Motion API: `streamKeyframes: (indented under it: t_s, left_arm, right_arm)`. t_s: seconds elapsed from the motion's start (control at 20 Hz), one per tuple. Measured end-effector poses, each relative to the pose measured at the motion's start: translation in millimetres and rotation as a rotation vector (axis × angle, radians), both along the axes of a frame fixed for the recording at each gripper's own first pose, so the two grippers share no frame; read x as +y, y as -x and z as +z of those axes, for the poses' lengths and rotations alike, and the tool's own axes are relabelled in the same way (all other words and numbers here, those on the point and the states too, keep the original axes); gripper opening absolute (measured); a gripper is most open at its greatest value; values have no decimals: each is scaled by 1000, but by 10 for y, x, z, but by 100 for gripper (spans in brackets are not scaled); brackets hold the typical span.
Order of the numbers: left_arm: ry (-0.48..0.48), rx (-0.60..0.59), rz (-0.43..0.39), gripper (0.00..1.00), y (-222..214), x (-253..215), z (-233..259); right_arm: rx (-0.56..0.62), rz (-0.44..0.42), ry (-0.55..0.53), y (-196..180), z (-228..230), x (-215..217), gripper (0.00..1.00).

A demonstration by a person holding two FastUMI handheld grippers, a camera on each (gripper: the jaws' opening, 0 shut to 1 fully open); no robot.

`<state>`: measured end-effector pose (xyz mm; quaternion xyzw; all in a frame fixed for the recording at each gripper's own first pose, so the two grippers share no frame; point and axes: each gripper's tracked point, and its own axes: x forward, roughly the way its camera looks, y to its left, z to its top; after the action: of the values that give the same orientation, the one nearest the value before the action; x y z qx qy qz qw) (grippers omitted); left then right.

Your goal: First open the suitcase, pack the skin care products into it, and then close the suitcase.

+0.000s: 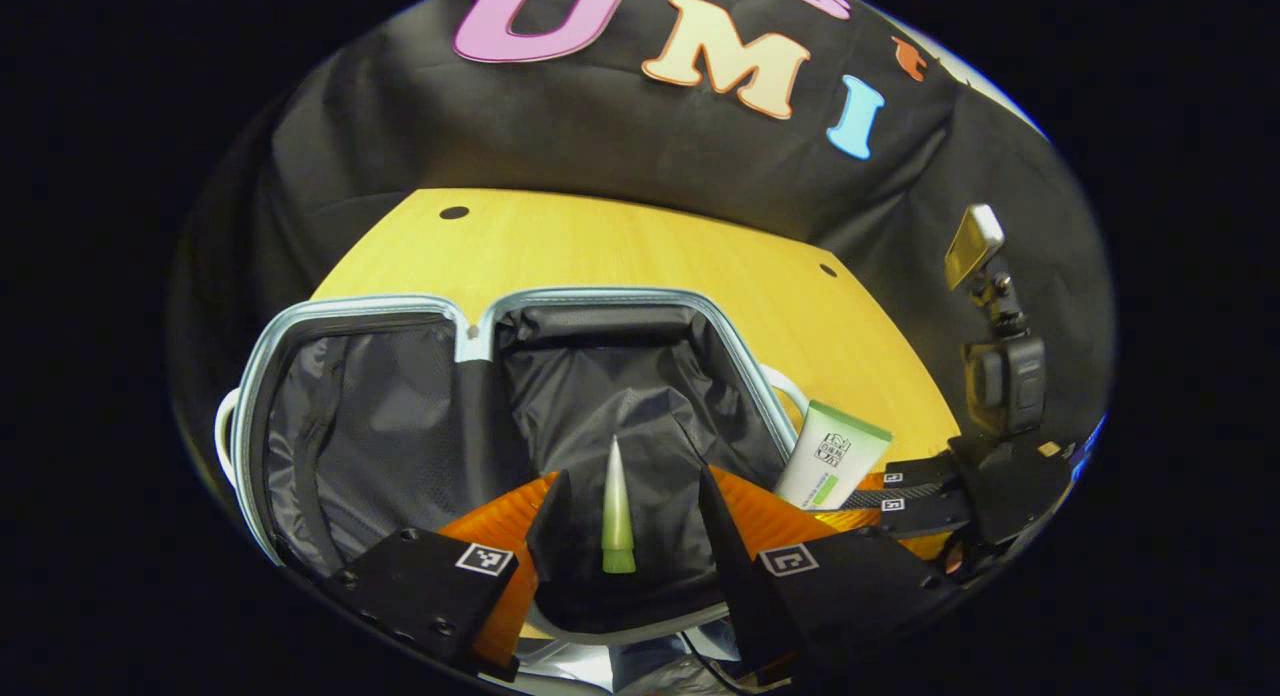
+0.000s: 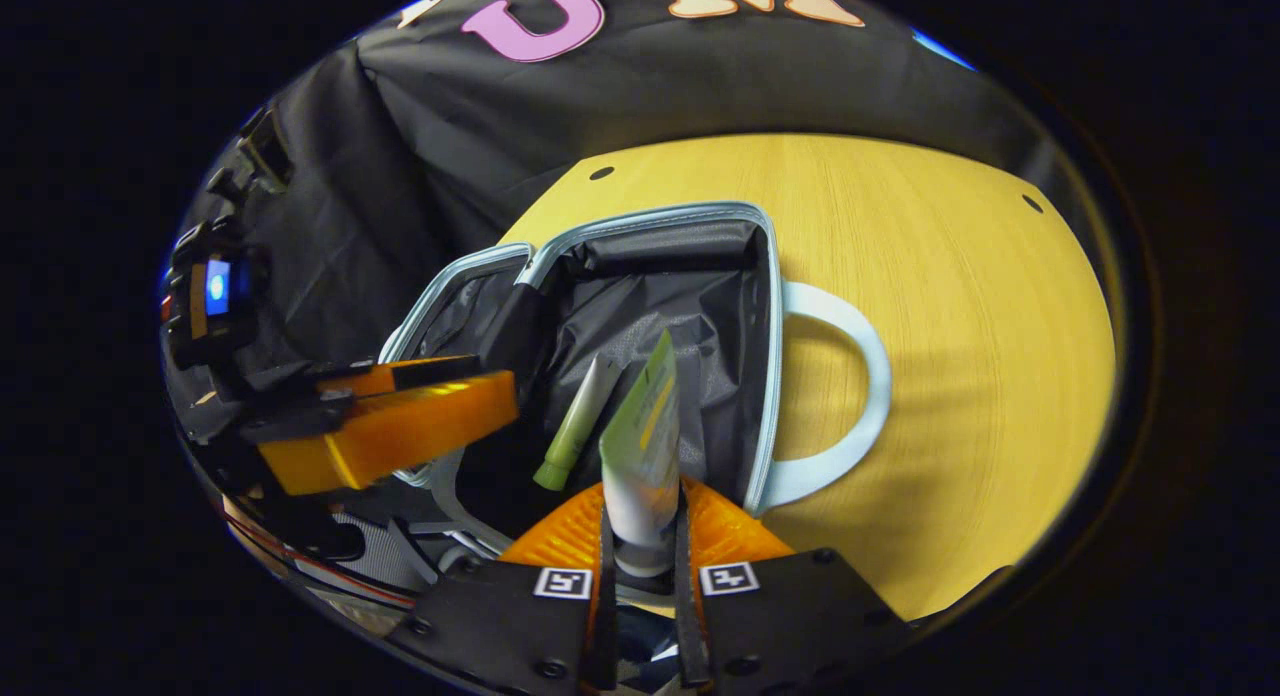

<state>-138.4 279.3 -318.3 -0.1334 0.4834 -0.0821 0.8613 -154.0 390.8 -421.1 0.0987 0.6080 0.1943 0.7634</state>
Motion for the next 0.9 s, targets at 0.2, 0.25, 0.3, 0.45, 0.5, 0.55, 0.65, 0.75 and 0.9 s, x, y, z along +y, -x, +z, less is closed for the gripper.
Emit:
streamKeyframes:
  t_s: [0.2,0.25,0.3,0.45,0.5,0.55,0.65,0.75,0.9]
  left_arm:
    - [-71,-73,152,89,-75,699,74]
    - [-91,-77,185,92,-46,872,81]
    - [-122,-83,234,93,-21,1119,97]
    - [-200,-76,349,93,114,1807,107]
    - [-232,-69,387,93,181,2061,101]
    - [-254,-64,420,93,225,2268,103]
    - [-286,-61,491,93,278,2637,153]
    - [-301,-58,542,93,289,2948,106]
    - [-331,-37,581,93,341,3318,-28]
  right_arm:
    - [-58,-71,-84,-227,152,193,57]
    - [-80,-88,-114,-298,262,200,78]
    - [-116,-103,-119,-397,287,224,100]
    - [-205,-137,-146,-641,521,213,98]
    - [-226,-146,-151,-686,581,192,98]
    - [-239,-149,-147,-723,620,163,98]
    - [-259,-165,-134,-782,664,72,98]
    - [-294,-191,-127,-870,730,-34,98]
    - [-356,-237,-91,-1038,857,-290,98]
